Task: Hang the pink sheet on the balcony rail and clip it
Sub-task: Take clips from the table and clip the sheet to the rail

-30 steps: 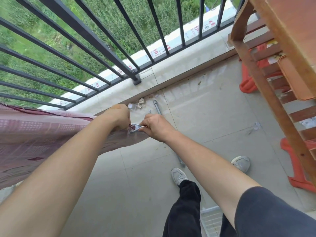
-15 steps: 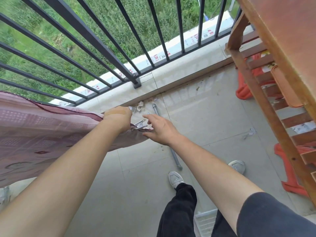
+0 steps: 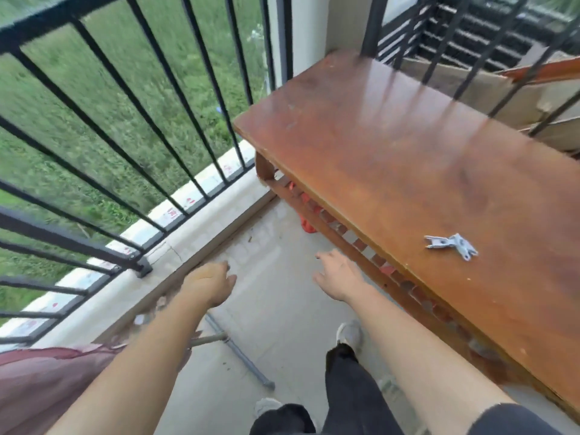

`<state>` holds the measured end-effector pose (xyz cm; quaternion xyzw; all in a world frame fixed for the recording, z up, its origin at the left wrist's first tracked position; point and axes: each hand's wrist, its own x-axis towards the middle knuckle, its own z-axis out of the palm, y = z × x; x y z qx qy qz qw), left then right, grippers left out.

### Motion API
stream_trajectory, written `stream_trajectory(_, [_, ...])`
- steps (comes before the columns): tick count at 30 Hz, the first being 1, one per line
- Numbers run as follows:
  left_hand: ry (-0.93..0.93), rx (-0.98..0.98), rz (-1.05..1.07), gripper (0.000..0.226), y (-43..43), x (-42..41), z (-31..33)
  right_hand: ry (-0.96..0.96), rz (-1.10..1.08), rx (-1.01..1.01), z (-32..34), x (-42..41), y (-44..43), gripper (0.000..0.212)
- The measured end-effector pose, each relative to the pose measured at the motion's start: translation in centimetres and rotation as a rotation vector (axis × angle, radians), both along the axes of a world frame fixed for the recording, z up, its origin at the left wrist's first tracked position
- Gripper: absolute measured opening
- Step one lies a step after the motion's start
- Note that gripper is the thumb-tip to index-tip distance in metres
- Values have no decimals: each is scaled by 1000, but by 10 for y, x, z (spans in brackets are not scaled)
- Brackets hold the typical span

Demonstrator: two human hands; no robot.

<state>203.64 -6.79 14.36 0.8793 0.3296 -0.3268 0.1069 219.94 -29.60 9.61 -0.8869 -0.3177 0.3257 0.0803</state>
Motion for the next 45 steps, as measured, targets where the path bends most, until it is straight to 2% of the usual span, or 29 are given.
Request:
stream_trajectory(5, [-269,-94,-241,53,-95,121,-7,-127,-386,-13,19,66,-115,51])
stream_trajectory(8, [-369,-167,-355,61,-155,172,-16,-134,-504,-51,16,91,-166,55])
stream_trajectory(10, [-371,-217,-425,65,-190,198,-24,-139,-541,-76,12,106,-188,54])
stream_trajectory(16, [-256,-240,-516,69,-245,244,-60,-136,-403,-21,-14,151,-215,58])
stream_trajectory(25, [-73,-226,-412,69,-219,247,-88,-166,-181,-30,-43,175,-209,61])
stream_trajectory(28, [-27,-238,-428,66,-213,249,-85,-160,-161,-70,-46,181,-208,51])
stream_trajectory(31, [-45,-219,-358,60,-210,253,-69,-172,-169,-37,-38,183,-196,37])
stream_trajectory(36, [-295,-77,-64,48,-183,222,-21,-166,-163,71,-9,180,-133,36])
stream_trajectory(40, [-478,51,159,43,-141,143,24,-120,-37,197,23,150,-55,33])
stream_trajectory(45, [-455,288,375,39,-87,7,77,-60,220,300,72,71,35,34])
